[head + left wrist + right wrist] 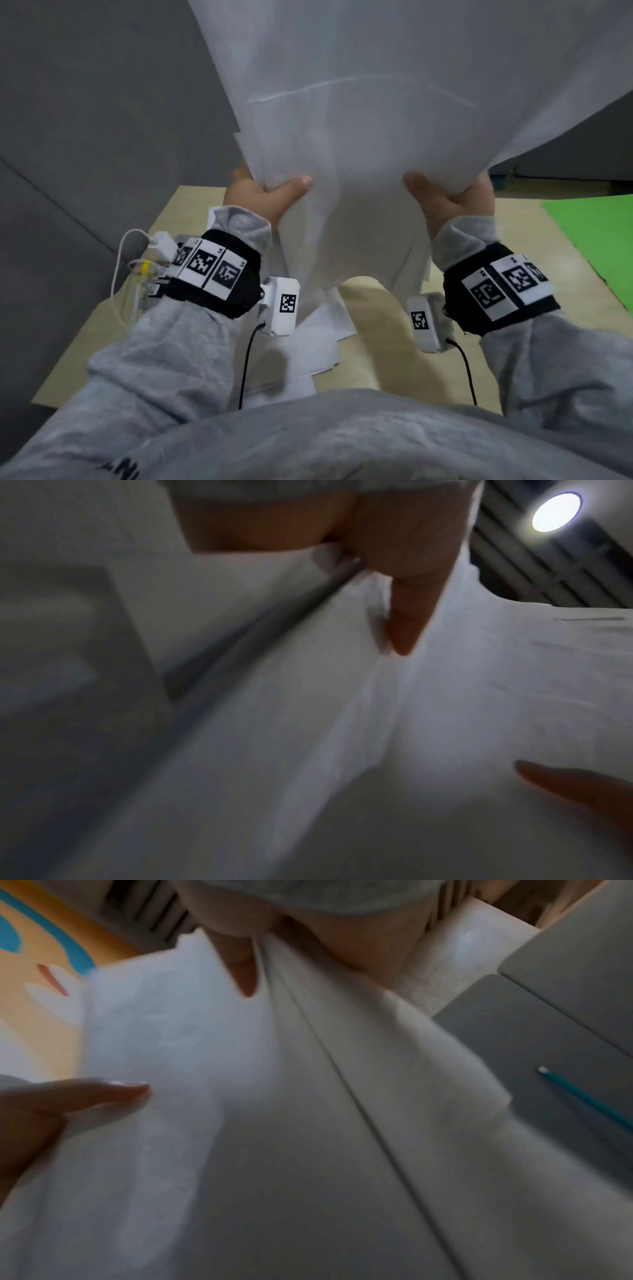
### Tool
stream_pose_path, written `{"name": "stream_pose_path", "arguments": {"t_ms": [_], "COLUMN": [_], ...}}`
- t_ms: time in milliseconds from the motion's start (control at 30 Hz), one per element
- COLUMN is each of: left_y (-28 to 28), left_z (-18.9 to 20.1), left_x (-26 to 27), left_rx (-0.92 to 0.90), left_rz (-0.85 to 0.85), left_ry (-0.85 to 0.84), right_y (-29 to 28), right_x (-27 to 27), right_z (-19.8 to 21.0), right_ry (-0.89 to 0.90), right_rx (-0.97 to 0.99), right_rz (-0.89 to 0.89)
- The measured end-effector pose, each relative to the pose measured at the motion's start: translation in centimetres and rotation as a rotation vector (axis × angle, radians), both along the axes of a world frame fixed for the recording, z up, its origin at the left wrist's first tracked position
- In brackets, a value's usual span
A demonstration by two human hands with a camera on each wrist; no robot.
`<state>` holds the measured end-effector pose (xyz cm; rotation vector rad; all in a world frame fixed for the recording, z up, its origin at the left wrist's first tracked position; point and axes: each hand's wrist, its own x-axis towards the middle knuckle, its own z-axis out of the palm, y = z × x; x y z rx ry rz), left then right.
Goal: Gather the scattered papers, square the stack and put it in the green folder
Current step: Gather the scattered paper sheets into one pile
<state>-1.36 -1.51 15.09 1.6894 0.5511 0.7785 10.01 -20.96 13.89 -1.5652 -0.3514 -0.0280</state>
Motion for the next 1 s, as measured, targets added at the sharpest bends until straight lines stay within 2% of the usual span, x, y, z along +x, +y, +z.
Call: {"name": "stream_pose_path", "arguments": {"t_ms": [100,167,267,300,400,533,600,733,800,900,933,1000], "left_y": [-0.1,-0.5,-0.3,0.2,0.9,0.8,0.8,1.0,1.1,0.0,0.0,0.4], "left_z": [-1.0,-2.1,-2.9,-2.7,-2.5,-3.5,-2.8,-1.1,-1.8,-2.8,-2.8,-2.2], "left_x": [-0.8,-1.1,-1.6,-1.7,-2.3,-1.8,-1.4,-1.6,-1.7,-1.5,-1.3,-1.1], "left_rx": [-0.004,0.000,-0.011,-0.031,-0.079,-0.064,-0.043,-0.018,0.023,0.069,0.063,0.035], "left_rz": [-0.154,-0.170,-0.092,-0.080,-0.137,-0.039,-0.004,-0.059,-0.097,-0.083,-0.017,0.071], "left_ry": [0.108,0.191,0.195,0.183,0.162,0.232,0.180,-0.002,0.067,0.228,0.223,0.119], "right_y": [0.1,0.2,-0.2,-0.4,-0.6,0.1,0.3,0.0,0.0,0.6,0.8,1.0], "right_x": [0.2,0.0,0.0,0.2,0.0,-0.2,0.0,0.0,-0.1,-0.6,-0.6,-0.9], "right_z": [-1.6,-2.5,-2.8,-2.6,-2.1,-2.8,-2.4,-1.6,-2.2,-2.8,-2.8,-2.0], "right_ry": [0.135,0.150,0.165,0.179,0.194,0.172,0.148,0.106,0.158,0.146,0.139,0.089], "right_rx": [-0.222,-0.367,-0.473,-0.430,-0.167,-0.226,-0.206,0.107,0.040,-0.292,-0.301,-0.076], "right_rz": [0.129,0.221,0.136,0.095,0.141,0.186,0.104,0.081,0.142,0.158,0.104,0.025]}}
